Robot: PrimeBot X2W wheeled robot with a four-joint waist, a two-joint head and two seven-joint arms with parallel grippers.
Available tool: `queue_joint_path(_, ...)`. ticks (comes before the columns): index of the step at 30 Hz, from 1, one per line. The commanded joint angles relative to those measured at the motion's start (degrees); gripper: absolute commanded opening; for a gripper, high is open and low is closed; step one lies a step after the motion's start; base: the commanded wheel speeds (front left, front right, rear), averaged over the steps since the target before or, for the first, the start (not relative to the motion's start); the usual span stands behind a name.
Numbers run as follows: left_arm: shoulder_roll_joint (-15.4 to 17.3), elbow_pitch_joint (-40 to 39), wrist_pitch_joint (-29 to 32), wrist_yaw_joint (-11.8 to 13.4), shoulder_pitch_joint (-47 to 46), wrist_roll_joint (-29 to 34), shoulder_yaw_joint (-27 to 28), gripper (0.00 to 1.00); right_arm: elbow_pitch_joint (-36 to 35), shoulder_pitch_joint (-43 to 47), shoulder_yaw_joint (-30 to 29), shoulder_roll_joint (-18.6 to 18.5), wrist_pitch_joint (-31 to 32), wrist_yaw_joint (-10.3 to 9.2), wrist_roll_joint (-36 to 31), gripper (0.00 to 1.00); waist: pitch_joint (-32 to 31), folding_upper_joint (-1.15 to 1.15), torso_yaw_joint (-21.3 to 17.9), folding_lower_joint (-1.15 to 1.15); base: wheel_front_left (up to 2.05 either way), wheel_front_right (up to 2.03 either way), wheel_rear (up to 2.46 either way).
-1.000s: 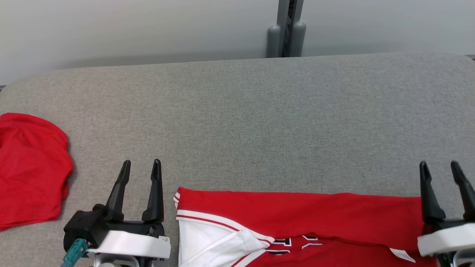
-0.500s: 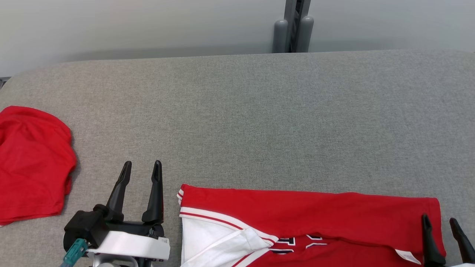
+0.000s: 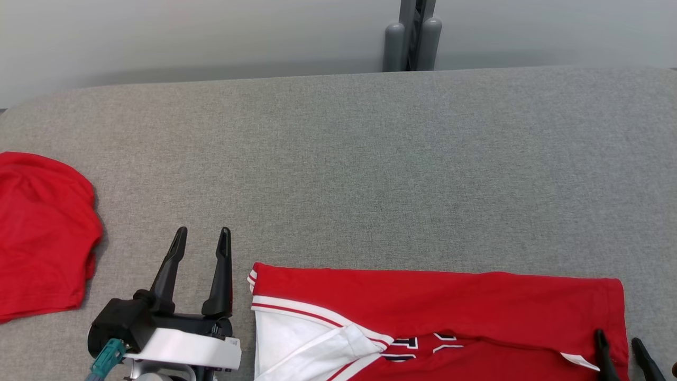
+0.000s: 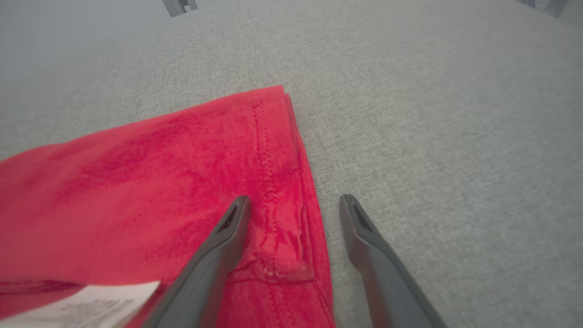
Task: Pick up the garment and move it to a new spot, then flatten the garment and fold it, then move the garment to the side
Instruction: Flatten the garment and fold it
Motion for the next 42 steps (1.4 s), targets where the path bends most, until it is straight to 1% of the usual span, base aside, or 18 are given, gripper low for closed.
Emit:
queue_joint_path(1,0.19,0.05,0.0,-0.27,-1.09,0.53,0.36,1.0,1.14,-1.19,1.28,-0.75,-0.26,0.01,1.78,1.0,0.23,0.0,0.1,0.0,0.0,0.0,0.0)
queue_joint_path(8,0.18,0.19,-0.01,-0.58,-1.28,0.8,1.04,1.0,2.37,-2.24,6.09,-1.52,-0.03,0.07,5.62,1.0,0.57,0.0,0.42,0.0,0.0,0.0,0.0)
queue_joint_path(9,0.18,0.19,-0.01,-0.57,-1.3,0.82,1.1,1.0,2.4,-2.29,6.43,-1.81,0.0,0.07,5.96,0.84,0.59,0.0,0.45,0.0,0.0,0.0,0.0)
queue_joint_path(10,0.18,0.2,0.0,-0.54,-1.32,0.82,1.13,1.0,2.31,-2.43,6.76,-2.07,0.01,0.06,6.25,0.3,0.59,0.0,0.48,0.0,0.0,0.0,0.0)
queue_joint_path(11,0.18,0.19,-0.01,-0.52,-1.31,0.8,1.16,1.0,2.07,-2.66,7.07,-2.28,0.01,0.06,6.67,0.0,0.57,0.0,0.52,0.0,0.0,0.0,0.0)
queue_joint_path(20,0.17,0.2,-0.01,-0.1,-1.16,0.43,1.08,1.0,-0.09,-4.96,5.81,-4.88,-0.14,0.0,6.53,0.0,0.66,0.0,0.35,0.0,0.0,0.0,0.0)
queue_joint_path(25,0.18,0.01,0.0,0.08,-1.38,0.39,1.08,1.0,1.28,-9.29,6.57,-7.97,0.03,0.0,6.52,0.0,1.01,0.0,-0.02,0.0,0.0,0.0,0.0)
queue_joint_path(29,0.18,0.16,0.0,0.08,-1.76,0.71,0.9,1.0,3.83,-13.44,7.43,-11.3,1.76,0.0,7.35,0.0,1.24,0.0,0.02,0.0,0.0,0.0,0.0)
queue_joint_path(30,0.18,0.16,0.0,0.08,-1.76,0.71,0.9,1.0,3.83,-13.44,7.43,-11.3,1.76,0.0,7.35,0.0,1.24,0.0,0.02,0.0,0.0,0.0,0.0)
queue_joint_path(33,0.18,0.4,0.0,0.08,-2.37,0.61,0.6,1.0,5.96,-16.16,8.65,-13.6,3.29,0.0,7.49,0.0,1.27,0.0,0.48,0.0,0.0,0.0,0.0)
queue_joint_path(36,0.17,0.33,0.0,0.28,-2.53,0.06,0.66,1.0,6.36,-17.97,10.0,-15.26,4.46,0.0,8.57,0.0,1.15,0.0,0.82,0.0,0.0,0.0,0.0)
queue_joint_path(42,0.18,0.75,-0.01,0.39,-2.16,0.0,0.77,1.0,3.08,-18.62,14.13,-18.44,8.59,0.01,12.55,0.0,0.28,0.0,0.57,0.0,0.0,0.0,0.0)
